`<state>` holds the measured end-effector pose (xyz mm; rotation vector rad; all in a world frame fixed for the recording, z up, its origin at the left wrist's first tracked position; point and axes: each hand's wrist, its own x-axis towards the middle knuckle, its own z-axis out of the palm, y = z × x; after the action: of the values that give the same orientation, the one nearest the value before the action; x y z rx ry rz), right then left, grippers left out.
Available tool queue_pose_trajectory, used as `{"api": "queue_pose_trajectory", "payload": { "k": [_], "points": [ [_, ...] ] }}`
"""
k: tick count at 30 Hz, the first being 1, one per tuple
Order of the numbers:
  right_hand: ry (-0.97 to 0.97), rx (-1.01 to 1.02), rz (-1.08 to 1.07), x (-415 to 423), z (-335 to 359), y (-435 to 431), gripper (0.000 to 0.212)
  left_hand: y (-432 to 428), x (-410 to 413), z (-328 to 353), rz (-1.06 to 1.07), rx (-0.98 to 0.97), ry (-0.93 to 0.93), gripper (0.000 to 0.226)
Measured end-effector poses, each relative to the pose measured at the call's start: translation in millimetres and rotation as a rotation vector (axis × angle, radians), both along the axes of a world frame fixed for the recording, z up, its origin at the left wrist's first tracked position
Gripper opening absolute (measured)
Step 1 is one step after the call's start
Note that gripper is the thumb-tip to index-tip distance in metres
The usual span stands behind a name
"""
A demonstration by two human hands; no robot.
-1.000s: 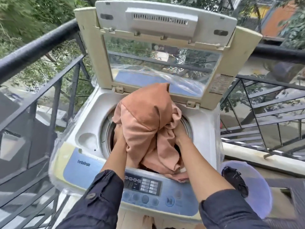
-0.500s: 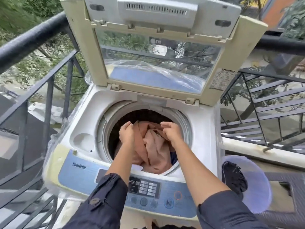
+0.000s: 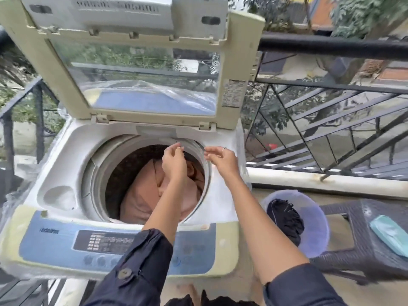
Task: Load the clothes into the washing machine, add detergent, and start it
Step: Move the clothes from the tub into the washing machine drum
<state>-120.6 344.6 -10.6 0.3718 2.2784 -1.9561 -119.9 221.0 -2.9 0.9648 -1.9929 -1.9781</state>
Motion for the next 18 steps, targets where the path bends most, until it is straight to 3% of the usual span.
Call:
{"api": "queue_pose_trajectory", "payload": {
  "k": [8,18],
  "points": [
    [0.11,-0.108,-0.079,21.1,15.2,134.8,0.016,139.3,19.9,7.3,-0.116,-0.098,0.113,0.017],
    [-0.011,-0.033,-0.29,54.9,-43.3,314.1,0.016,314.3,40.7,-48.8,-0.256,-0.089,-0.037,0.016]
  ]
}}
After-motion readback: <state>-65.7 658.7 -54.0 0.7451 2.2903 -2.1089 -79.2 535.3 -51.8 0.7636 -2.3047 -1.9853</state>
